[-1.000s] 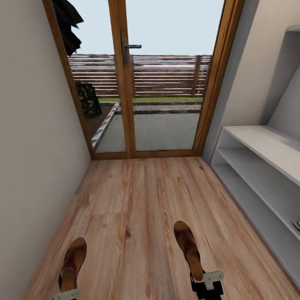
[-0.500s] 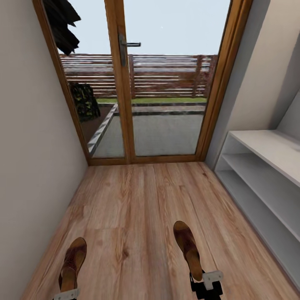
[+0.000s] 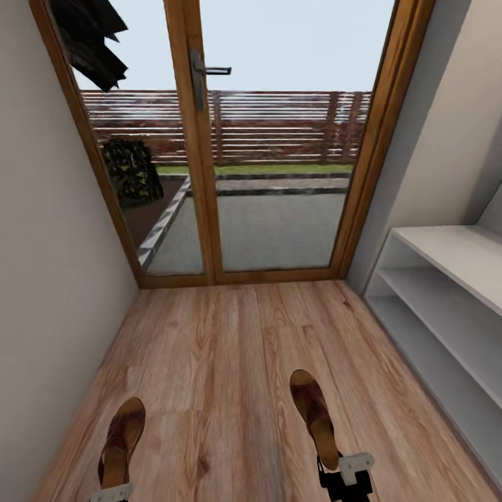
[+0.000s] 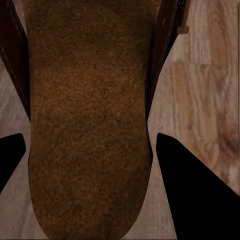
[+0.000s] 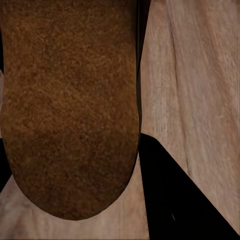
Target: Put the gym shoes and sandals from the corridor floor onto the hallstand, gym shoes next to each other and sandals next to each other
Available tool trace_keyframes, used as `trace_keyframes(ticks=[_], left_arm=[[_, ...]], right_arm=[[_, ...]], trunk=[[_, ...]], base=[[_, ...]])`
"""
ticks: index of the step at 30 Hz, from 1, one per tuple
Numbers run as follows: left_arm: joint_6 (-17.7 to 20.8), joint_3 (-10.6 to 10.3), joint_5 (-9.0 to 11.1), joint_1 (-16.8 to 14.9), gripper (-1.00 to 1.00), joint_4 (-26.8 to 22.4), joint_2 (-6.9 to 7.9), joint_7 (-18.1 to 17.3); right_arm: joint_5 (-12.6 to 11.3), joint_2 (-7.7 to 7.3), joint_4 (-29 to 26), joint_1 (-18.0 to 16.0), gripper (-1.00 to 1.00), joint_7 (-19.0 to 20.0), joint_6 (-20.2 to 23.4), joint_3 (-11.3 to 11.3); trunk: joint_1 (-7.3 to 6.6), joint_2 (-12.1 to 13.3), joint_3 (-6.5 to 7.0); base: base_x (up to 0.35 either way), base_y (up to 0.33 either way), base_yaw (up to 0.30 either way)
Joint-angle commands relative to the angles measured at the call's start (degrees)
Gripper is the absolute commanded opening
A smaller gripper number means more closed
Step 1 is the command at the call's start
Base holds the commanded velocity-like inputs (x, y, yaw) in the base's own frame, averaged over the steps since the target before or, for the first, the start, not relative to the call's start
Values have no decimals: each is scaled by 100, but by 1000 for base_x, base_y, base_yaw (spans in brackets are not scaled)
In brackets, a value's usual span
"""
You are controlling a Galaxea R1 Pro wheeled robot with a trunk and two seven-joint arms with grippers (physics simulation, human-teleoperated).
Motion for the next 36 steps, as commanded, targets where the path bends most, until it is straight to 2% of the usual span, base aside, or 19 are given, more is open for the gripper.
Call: trace_keyframes(ticks=[1, 25, 36], left_arm=[[-22, 51, -68, -4, -100, 2, -4, -25], [-22, 51, -68, -7, -100, 2, 2, -23], [-22, 51, -68, -6, -100, 2, 2, -23]], right_arm=[[9, 1, 6, -5, -100, -52, -4, 45], [9, 1, 6, -5, -100, -45, -4, 45], [9, 1, 6, -5, -100, -45, -4, 45]], trunk=[[2, -2, -4], [2, -2, 62], [2, -2, 95]], base=[[339, 16, -144], [304, 185, -243], [318, 114, -250]])
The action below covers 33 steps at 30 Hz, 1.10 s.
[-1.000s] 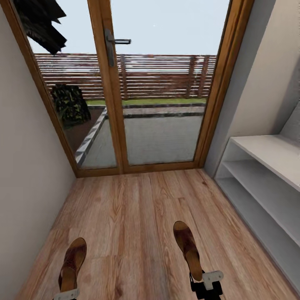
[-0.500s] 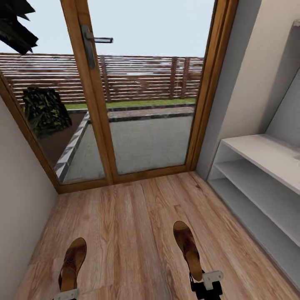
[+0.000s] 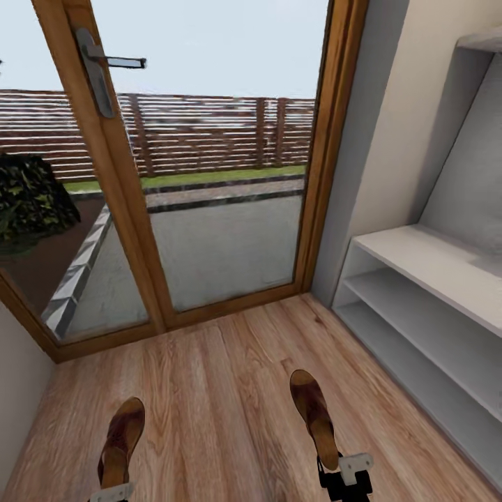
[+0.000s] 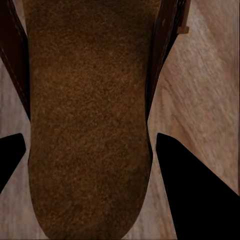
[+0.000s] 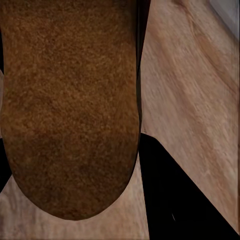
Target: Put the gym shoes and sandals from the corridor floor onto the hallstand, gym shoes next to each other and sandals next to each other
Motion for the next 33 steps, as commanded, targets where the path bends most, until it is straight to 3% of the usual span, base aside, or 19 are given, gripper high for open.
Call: trace_keyframes(ticks=[1, 17, 33], left_arm=[[-22, 50, -69, -5, -100, 2, -4, -26], [-23, 50, -69, -2, -100, 2, -4, -26], [-22, 50, -69, -3, -100, 2, -4, -26]], right_arm=[[9, 1, 7, -5, -100, -54, -5, 44], [9, 1, 7, -5, -100, -54, -5, 44], [9, 1, 7, -5, -100, -54, -5, 44]], trunk=[[2, -2, -1], [2, -2, 47], [2, -2, 100]], base=[[328, 34, -250], [332, 33, -250], [272, 221, -250]])
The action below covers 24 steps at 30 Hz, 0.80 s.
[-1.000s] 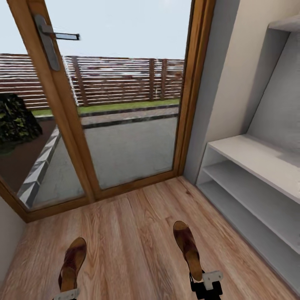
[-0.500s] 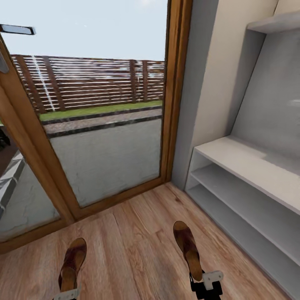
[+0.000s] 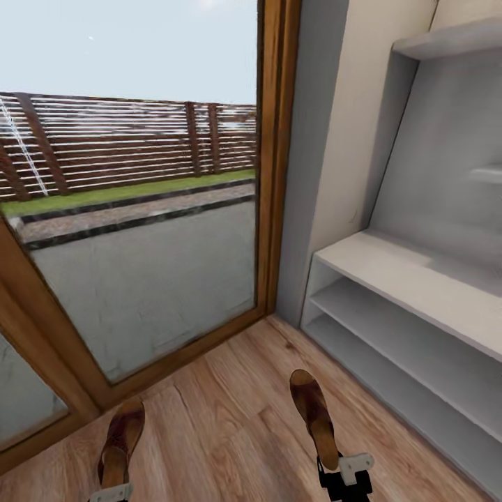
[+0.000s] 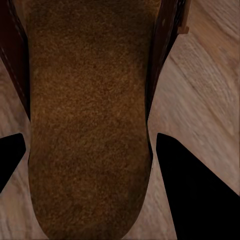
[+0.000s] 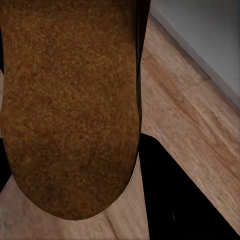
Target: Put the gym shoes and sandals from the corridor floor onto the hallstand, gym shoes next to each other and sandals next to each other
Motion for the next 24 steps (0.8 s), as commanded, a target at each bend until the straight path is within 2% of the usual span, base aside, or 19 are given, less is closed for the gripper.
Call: trace_keyframes(ticks=[1, 24], left_arm=[[-23, 50, -69, -4, -100, 4, -4, -26], [-29, 50, -69, -5, -100, 4, -4, -26]], right_arm=[[8, 1, 8, -6, -100, -54, -7, 45], [8, 1, 8, -6, -100, -54, -7, 45]], trunk=[[1, -2, -1], [1, -2, 77]], base=[[242, 252, -250], [224, 247, -250]])
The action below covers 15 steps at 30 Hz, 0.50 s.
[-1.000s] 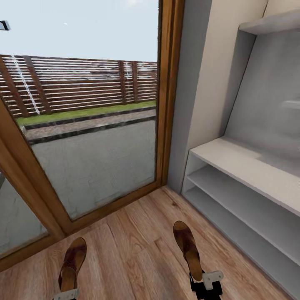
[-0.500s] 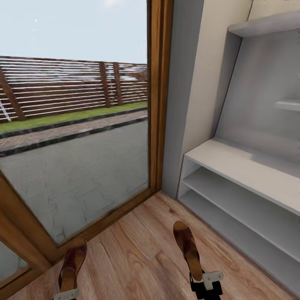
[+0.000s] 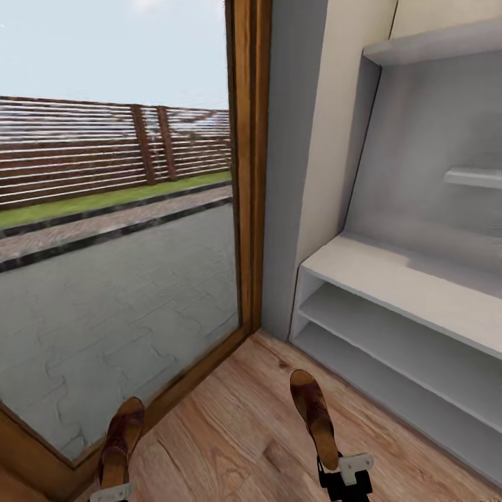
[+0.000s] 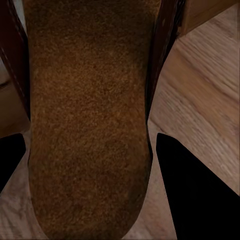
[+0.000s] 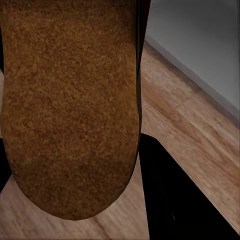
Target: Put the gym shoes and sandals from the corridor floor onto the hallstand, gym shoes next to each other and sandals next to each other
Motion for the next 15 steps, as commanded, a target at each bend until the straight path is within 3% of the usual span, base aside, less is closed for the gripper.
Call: trace_keyframes(ticks=[1, 15], left_arm=[[-20, 50, -69, -4, -100, 3, -4, -26], [-18, 52, -61, -6, -100, 12, -4, -26]], right_arm=[[5, 1, 8, -5, -100, -54, -6, 43], [5, 1, 8, -5, -100, -50, -6, 43]], trunk=[[1, -2, -1], [1, -2, 46]], base=[[111, 116, -250], [15, 15, -250]])
